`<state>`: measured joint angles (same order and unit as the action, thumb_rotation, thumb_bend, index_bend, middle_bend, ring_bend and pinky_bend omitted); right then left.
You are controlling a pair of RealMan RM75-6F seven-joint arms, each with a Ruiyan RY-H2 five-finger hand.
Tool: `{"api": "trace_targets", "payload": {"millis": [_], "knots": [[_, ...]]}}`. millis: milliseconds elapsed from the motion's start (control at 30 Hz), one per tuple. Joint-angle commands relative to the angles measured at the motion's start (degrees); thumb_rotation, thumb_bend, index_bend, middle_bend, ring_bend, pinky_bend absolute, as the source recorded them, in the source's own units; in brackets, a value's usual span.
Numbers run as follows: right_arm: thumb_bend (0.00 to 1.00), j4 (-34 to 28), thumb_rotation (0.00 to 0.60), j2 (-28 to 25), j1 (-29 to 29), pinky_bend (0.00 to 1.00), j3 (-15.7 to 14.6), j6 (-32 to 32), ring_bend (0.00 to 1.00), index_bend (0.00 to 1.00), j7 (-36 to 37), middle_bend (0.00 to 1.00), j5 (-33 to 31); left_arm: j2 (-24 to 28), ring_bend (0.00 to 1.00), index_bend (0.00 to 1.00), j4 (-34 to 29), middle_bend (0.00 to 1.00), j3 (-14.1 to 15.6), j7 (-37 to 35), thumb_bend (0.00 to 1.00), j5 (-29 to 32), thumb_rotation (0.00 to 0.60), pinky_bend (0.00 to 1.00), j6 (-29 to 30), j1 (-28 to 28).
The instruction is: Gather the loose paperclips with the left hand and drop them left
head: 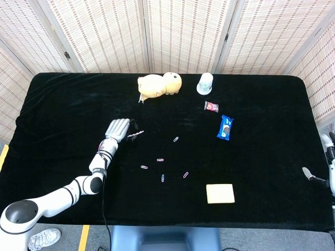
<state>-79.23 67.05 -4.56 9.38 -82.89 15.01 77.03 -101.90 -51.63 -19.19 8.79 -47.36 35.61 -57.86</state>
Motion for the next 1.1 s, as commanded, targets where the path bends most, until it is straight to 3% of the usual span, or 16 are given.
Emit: {"api": "trace_targets", "payload": {"millis": [33,1100], "knots": [[0.23,0.01,0.600,-0.06,0.08,0.01,0.05,0.04,0.03,0.00,0.14,0.00,-0.03,-1.76,1.00,0.45,2.90,1.00,0.07,-0.36,0.42,0.25,0.600,1.00,-1.14,-1.07],[0.24,-0.31,0.600,-0.66,1.03,0.01,0.33,0.59,0.03,0.00,1.24,0.00,-0.53,-8.34,1.00,0.48,15.73,1.00,-0.15,-4.07,0.42,-3.45,0.600,1.00,-6.58,-4.20]]}}
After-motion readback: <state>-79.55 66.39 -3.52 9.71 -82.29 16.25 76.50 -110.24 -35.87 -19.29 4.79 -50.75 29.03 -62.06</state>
